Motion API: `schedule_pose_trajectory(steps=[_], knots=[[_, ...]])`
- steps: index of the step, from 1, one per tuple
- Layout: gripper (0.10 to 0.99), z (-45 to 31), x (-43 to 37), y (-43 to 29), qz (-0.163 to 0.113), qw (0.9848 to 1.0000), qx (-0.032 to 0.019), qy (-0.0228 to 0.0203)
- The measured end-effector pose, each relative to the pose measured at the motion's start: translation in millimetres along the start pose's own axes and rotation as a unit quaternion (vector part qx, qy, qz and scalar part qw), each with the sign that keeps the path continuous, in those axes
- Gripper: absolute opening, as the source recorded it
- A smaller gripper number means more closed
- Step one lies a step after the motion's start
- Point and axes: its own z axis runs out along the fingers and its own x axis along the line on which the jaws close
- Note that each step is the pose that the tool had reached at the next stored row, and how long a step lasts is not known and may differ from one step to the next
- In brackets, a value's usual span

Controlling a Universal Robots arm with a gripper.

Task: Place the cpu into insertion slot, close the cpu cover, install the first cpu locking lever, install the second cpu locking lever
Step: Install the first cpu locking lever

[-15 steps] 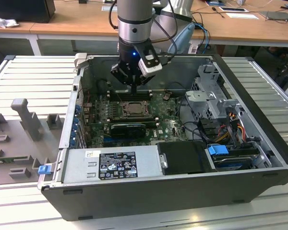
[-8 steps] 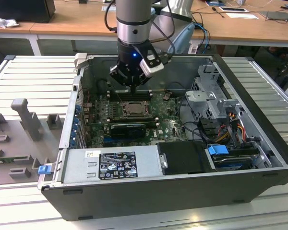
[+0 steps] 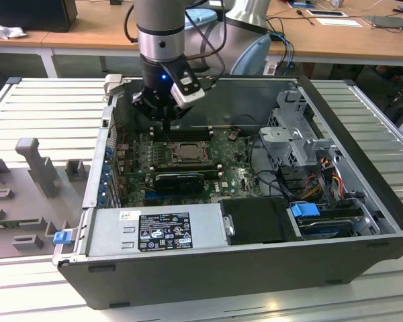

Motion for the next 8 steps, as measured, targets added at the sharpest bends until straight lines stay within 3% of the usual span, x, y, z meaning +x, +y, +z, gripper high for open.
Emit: schedule_pose_trajectory(steps=[8], knots=[[0.106, -0.2, 5.4, 0.1, 0.0, 1.0, -0.0002, 0.0001]])
